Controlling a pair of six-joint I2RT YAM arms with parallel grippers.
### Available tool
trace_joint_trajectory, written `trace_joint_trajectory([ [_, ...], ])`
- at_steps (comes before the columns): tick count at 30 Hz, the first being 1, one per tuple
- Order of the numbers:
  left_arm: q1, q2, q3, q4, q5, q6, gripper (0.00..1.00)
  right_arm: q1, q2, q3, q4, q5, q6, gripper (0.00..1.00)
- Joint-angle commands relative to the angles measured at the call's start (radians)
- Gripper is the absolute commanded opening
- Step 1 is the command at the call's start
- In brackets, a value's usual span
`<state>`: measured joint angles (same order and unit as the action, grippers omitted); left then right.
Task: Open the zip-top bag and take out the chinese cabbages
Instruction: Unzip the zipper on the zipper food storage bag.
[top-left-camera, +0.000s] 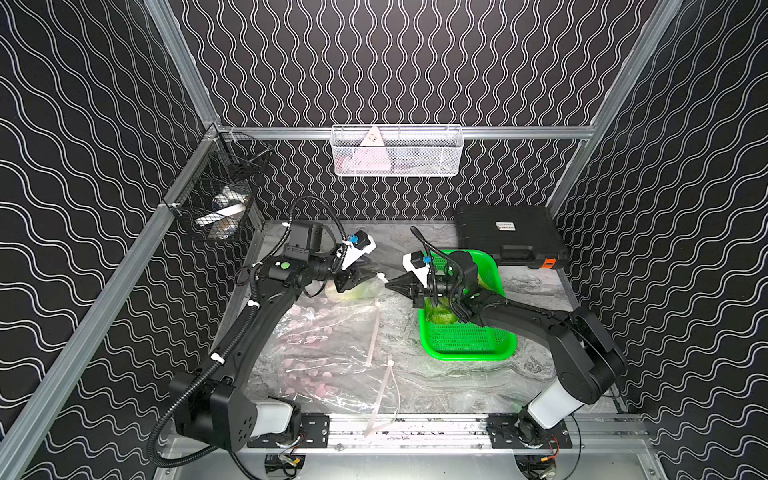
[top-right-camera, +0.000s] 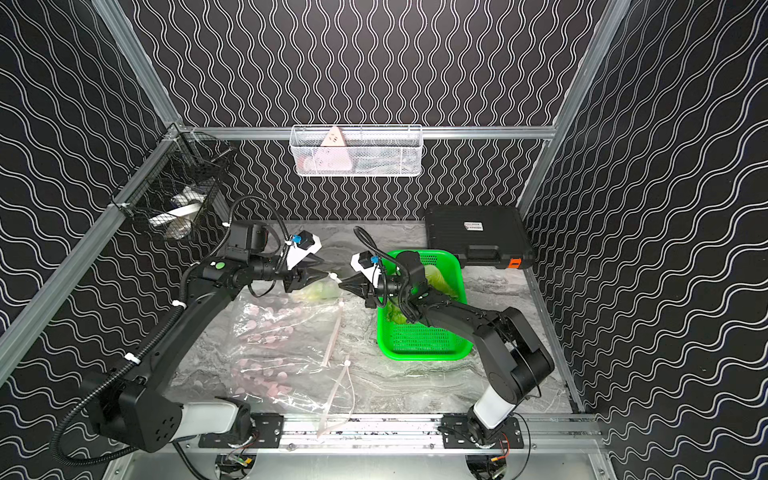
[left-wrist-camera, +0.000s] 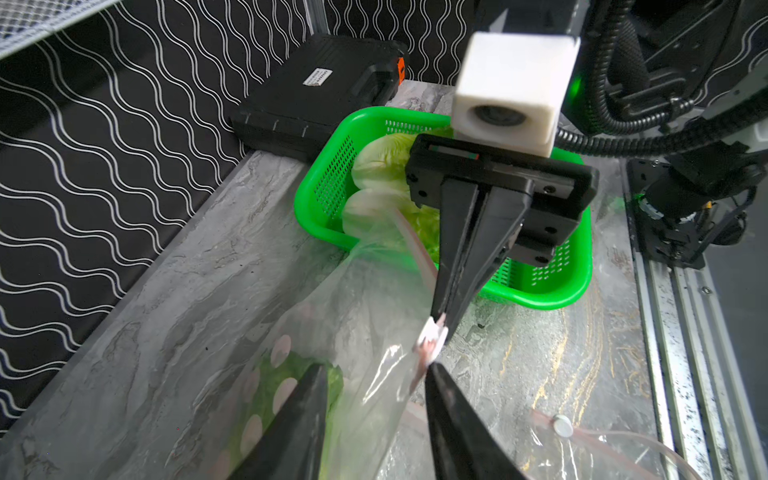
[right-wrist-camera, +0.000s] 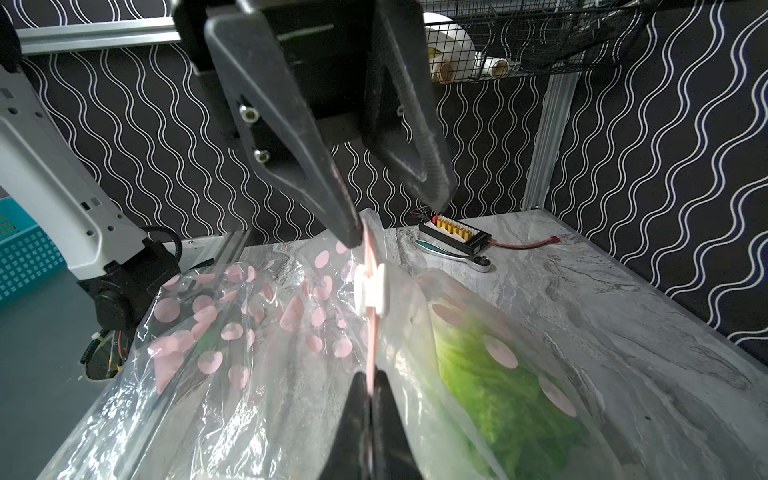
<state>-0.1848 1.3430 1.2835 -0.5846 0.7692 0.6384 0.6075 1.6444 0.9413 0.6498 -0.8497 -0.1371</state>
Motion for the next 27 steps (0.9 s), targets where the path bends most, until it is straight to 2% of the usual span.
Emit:
trace_joint_trajectory([
  [1, -0.001, 0.004, 0.006, -0.038, 0.055, 0.036, 0.41, 0.0, -0.005, 0.008, 0.01, -0.011, -0.017, 0.0],
  [6, -0.001, -0.001, -0.007, -0.04, 0.071, 0.047, 0.33, 0.0, -0.001, 0.011, 0.011, -0.005, -0.017, 0.0],
  [9, -0.001, 0.004, -0.006, -0.053, 0.097, 0.056, 0.18, 0.0, 0.0, 0.01, 0.013, -0.005, -0.016, 0.0],
  [11, -0.001, 0.005, -0.013, -0.042, 0.103, 0.048, 0.03, 0.0, 0.0, 0.011, 0.014, 0.001, -0.014, 0.0],
  [12, -0.001, 0.007, -0.018, -0.035, 0.101, 0.044, 0.0, 0.0, 0.0, 0.011, 0.014, 0.004, -0.015, 0.0],
  [13, -0.001, 0.007, -0.022, -0.027, 0.1, 0.039, 0.0, 0.0, 0.001, 0.013, 0.015, 0.008, -0.015, 0.0],
  [14, -0.001, 0.005, -0.027, -0.022, 0.101, 0.038, 0.0, 0.0, 0.001, 0.013, 0.021, 0.018, -0.011, 0.05],
  [15, -0.001, 0.004, -0.03, -0.016, 0.102, 0.035, 0.0, 0.001, 0.003, 0.011, 0.034, 0.025, -0.003, 0.16],
  [16, -0.001, 0.0, -0.036, -0.012, 0.106, 0.034, 0.0, 0.0, 0.001, 0.004, 0.056, 0.036, 0.002, 0.33],
  [17, -0.001, -0.003, -0.041, -0.009, 0.107, 0.034, 0.0, 0.001, -0.001, -0.009, 0.091, 0.05, 0.007, 0.43],
  [21, -0.001, -0.018, -0.058, -0.004, 0.101, 0.038, 0.0, 0.0, -0.016, -0.038, 0.183, 0.066, 0.028, 0.49],
  [27, -0.001, -0.039, -0.09, 0.015, 0.108, 0.032, 0.0, 0.001, -0.011, 0.008, 0.196, 0.002, 0.083, 0.44],
])
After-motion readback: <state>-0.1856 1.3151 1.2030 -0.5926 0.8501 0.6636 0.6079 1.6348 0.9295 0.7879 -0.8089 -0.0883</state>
